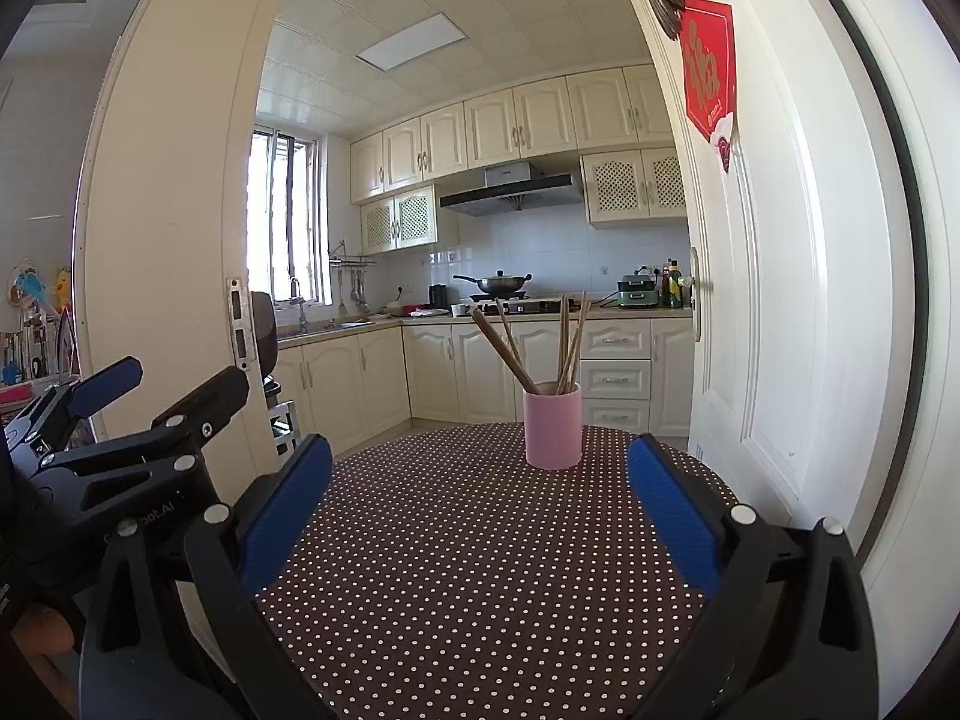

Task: Organize utensils

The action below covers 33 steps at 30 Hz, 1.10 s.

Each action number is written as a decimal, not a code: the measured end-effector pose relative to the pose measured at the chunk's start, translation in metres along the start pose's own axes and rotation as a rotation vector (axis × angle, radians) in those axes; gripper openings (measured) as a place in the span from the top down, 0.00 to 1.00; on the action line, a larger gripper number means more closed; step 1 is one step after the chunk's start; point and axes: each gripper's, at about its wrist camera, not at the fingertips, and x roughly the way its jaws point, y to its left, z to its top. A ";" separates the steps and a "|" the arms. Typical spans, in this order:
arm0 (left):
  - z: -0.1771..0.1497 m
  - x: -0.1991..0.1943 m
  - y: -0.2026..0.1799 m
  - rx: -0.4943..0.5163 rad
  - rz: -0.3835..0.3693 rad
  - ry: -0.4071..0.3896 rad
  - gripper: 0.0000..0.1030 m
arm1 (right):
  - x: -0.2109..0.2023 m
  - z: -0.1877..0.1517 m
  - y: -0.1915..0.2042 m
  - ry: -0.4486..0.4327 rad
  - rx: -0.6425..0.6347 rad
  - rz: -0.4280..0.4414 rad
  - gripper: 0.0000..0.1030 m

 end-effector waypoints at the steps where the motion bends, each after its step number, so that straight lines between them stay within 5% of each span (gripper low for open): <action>1: 0.000 0.000 0.000 0.000 0.000 0.000 0.06 | 0.000 0.000 0.000 0.000 0.000 0.000 0.08; 33: -0.004 0.004 0.004 -0.002 0.001 0.005 0.06 | 0.000 -0.002 0.005 0.014 0.008 -0.001 0.08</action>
